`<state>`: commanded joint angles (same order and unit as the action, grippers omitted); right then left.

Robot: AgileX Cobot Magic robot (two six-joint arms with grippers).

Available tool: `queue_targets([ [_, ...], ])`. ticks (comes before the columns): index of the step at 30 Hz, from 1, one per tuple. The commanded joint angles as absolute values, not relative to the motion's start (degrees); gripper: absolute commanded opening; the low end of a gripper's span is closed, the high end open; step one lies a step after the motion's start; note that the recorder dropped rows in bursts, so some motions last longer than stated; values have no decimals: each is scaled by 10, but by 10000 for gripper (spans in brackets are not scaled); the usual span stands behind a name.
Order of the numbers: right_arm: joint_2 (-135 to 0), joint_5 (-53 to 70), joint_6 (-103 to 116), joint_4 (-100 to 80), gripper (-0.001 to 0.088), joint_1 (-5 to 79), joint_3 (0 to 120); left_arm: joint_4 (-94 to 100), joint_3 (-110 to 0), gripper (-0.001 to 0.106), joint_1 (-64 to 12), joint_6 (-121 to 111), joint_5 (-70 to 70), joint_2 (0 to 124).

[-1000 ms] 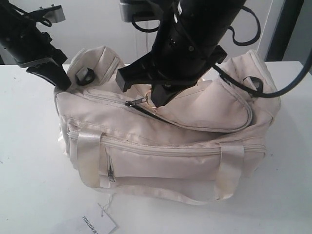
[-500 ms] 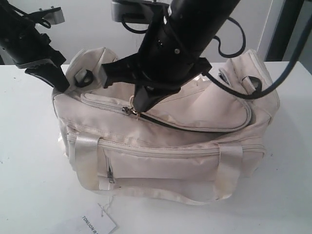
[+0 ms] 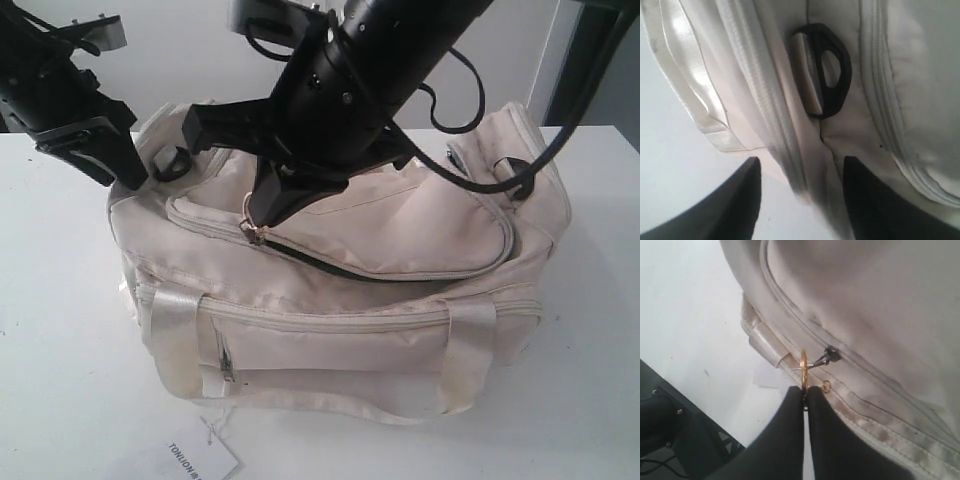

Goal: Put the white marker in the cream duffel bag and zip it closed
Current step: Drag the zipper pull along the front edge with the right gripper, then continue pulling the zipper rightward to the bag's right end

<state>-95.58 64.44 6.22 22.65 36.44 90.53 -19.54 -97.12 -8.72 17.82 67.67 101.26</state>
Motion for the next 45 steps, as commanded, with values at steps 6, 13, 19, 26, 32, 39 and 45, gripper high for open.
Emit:
queue_targets([
  [6,-956,646,62,226,0,360,905,-192,-971,594,-87,169,700,991],
  [13,-956,653,60,224,0,360,905,-209,-941,594,-68,149,694,966],
  [19,-956,651,54,223,0,360,905,-323,-859,594,-21,201,663,924],
  [26,-956,651,48,223,0,360,905,-364,-780,594,-13,228,602,914],
  [32,-956,651,47,223,0,360,905,-389,-738,594,-13,233,546,914],
  [39,-956,651,47,223,0,360,905,-438,-699,589,-13,254,521,914],
  [45,-956,651,44,223,0,360,905,-443,-687,357,-13,272,535,914],
])
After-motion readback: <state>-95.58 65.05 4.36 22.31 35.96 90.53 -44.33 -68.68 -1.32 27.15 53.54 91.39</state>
